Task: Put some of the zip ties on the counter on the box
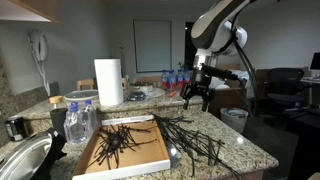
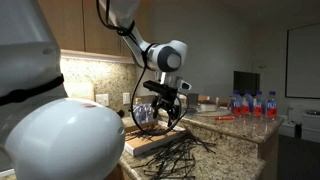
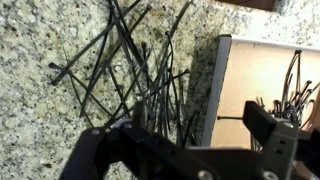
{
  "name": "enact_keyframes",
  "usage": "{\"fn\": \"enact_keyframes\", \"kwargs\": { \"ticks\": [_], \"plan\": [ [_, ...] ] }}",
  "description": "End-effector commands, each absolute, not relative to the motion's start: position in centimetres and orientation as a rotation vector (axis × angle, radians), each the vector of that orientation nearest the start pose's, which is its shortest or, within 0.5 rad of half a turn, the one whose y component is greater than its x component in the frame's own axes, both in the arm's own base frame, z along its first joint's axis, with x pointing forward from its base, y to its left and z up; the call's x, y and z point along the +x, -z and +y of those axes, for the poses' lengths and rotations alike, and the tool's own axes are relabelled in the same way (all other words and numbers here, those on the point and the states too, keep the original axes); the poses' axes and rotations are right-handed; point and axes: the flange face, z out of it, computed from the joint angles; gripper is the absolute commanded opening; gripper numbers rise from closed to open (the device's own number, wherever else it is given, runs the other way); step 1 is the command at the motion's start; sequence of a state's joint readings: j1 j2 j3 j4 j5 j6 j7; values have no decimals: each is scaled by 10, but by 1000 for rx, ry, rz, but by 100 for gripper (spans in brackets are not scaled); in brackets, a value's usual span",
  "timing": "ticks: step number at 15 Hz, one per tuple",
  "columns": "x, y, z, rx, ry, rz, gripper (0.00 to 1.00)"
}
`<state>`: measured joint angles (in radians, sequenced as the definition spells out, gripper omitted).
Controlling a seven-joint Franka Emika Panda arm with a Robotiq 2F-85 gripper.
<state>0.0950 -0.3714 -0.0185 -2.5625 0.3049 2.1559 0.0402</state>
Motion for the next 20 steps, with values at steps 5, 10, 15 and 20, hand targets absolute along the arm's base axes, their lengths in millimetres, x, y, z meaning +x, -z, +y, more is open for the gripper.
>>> {"fn": "enact_keyframes", "kwargs": {
  "ticks": [5, 10, 15, 20],
  "plan": [
    [406, -393, 43, -2879, -74, 196, 100],
    [406, -393, 43, -2879, -74, 196, 100],
    [406, -393, 43, -2879, -74, 196, 100],
    [413, -389, 41, -2881, -49, 201, 100]
  ]
}}
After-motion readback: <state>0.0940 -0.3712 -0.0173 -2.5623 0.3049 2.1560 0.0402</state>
